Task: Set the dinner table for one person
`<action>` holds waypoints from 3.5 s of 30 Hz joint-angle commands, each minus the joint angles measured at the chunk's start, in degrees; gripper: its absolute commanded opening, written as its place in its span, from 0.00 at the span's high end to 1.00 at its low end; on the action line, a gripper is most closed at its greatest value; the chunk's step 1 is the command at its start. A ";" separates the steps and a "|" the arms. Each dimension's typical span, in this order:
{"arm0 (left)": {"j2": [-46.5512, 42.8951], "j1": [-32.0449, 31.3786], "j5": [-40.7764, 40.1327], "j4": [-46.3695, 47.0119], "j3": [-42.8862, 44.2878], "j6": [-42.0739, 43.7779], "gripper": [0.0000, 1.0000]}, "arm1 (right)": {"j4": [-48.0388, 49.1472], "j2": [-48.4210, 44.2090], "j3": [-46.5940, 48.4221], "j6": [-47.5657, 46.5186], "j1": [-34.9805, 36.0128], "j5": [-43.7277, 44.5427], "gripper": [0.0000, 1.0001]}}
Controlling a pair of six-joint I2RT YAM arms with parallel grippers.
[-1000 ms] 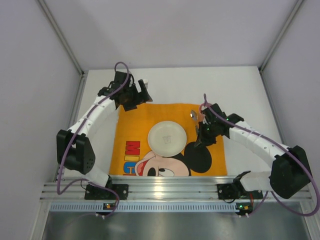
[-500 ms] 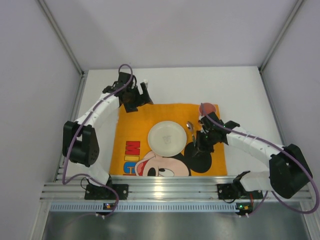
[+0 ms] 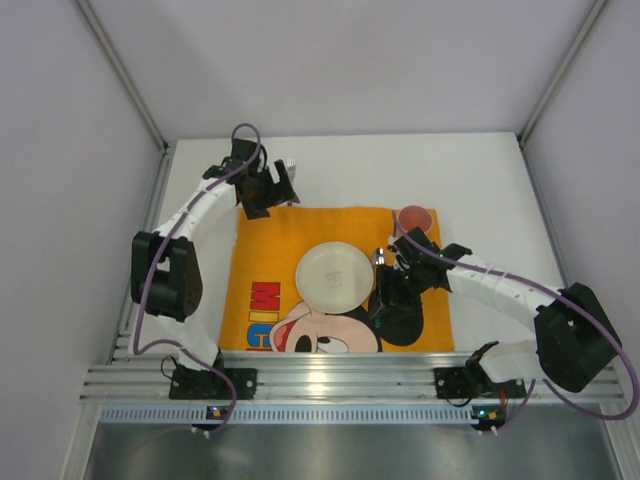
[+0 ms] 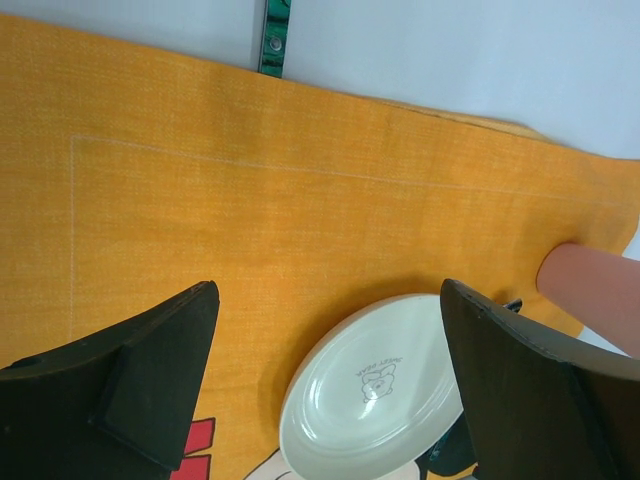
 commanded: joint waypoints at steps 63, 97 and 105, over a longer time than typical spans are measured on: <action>-24.19 -5.64 -23.79 0.15 -16.80 9.88 1.00 | -14.73 10.32 37.44 -15.49 1.41 13.49 0.27; -28.78 -14.09 -46.27 16.44 -33.14 21.60 0.02 | 1.34 -18.66 19.89 -15.06 0.97 18.68 0.00; -37.92 -0.05 -31.19 63.63 -61.43 30.53 0.06 | 19.17 -40.09 3.27 -14.35 0.97 28.50 0.00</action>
